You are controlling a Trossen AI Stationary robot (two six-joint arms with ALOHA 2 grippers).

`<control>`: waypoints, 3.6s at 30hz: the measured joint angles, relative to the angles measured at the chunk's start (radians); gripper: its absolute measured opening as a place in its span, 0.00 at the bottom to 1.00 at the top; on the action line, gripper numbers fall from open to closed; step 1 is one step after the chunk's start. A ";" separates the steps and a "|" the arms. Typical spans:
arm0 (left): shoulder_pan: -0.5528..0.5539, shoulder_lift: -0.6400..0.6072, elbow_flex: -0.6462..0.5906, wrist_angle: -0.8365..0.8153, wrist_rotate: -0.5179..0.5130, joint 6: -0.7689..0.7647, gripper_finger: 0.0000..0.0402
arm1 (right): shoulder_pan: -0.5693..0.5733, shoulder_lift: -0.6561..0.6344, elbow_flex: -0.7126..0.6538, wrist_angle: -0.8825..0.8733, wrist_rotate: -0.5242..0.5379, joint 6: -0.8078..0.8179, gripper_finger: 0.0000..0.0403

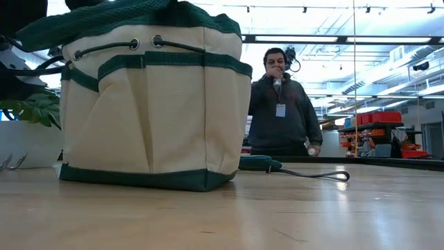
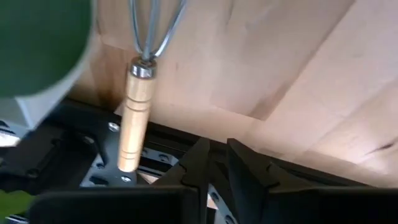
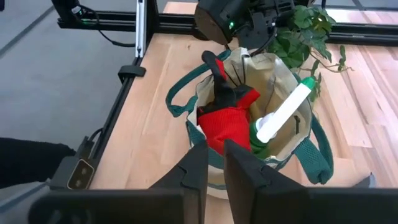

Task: Pick & Place Garden tools in Gardening bag
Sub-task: Put the hand rake into the gardening bag

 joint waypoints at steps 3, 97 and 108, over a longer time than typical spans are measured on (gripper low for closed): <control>0.000 0.000 -0.004 0.005 -0.022 0.007 0.22 | 0.000 0.000 0.000 0.000 0.000 0.005 0.12; 0.166 0.001 -0.228 0.125 -0.152 -0.012 0.33 | 0.000 0.000 0.000 0.053 -0.001 0.087 0.12; 0.186 -0.005 -0.256 0.196 -0.080 0.047 0.24 | 0.000 0.000 0.000 0.053 -0.001 0.087 0.12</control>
